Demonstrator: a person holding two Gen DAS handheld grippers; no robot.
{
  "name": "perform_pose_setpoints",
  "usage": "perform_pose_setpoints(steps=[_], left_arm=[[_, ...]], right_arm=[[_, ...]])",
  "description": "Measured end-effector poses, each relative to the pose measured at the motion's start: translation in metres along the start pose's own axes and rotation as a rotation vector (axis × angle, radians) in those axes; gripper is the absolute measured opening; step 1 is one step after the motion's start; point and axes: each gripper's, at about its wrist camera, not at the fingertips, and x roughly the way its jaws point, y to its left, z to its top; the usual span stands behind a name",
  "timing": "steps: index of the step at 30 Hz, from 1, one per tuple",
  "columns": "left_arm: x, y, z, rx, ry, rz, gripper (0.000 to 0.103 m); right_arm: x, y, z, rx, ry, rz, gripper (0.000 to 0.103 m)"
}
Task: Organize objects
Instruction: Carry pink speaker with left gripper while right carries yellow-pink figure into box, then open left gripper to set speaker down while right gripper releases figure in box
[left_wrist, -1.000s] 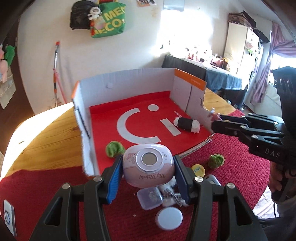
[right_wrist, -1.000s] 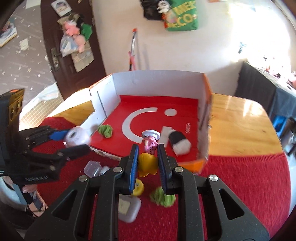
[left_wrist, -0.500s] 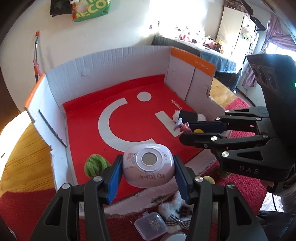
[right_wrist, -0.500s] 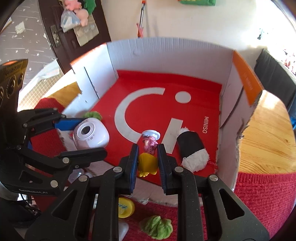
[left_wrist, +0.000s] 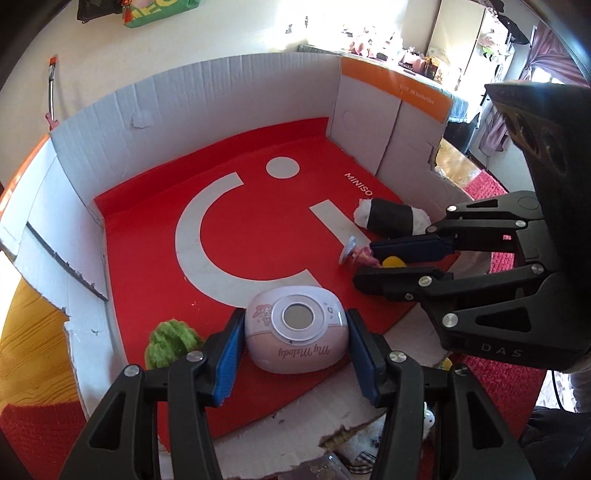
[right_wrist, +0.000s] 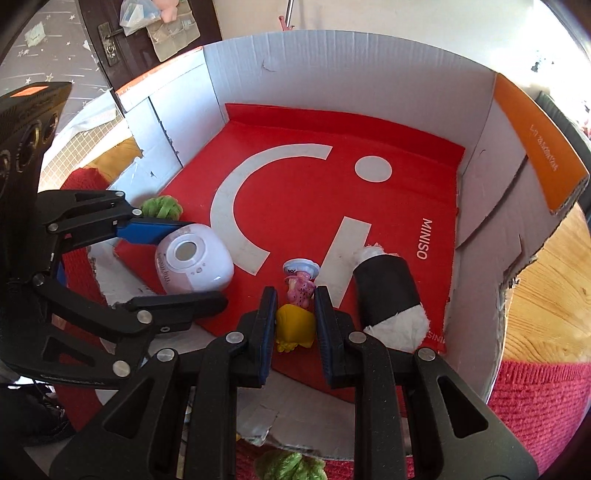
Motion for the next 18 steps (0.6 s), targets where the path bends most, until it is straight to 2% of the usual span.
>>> perform_pose_setpoints(steps=[18], left_arm=[[0.0063,-0.0034,0.0044,0.041,-0.003,-0.006,0.055]], right_arm=[[0.0037,0.0033,0.0030,-0.028,0.010,-0.026,0.020]])
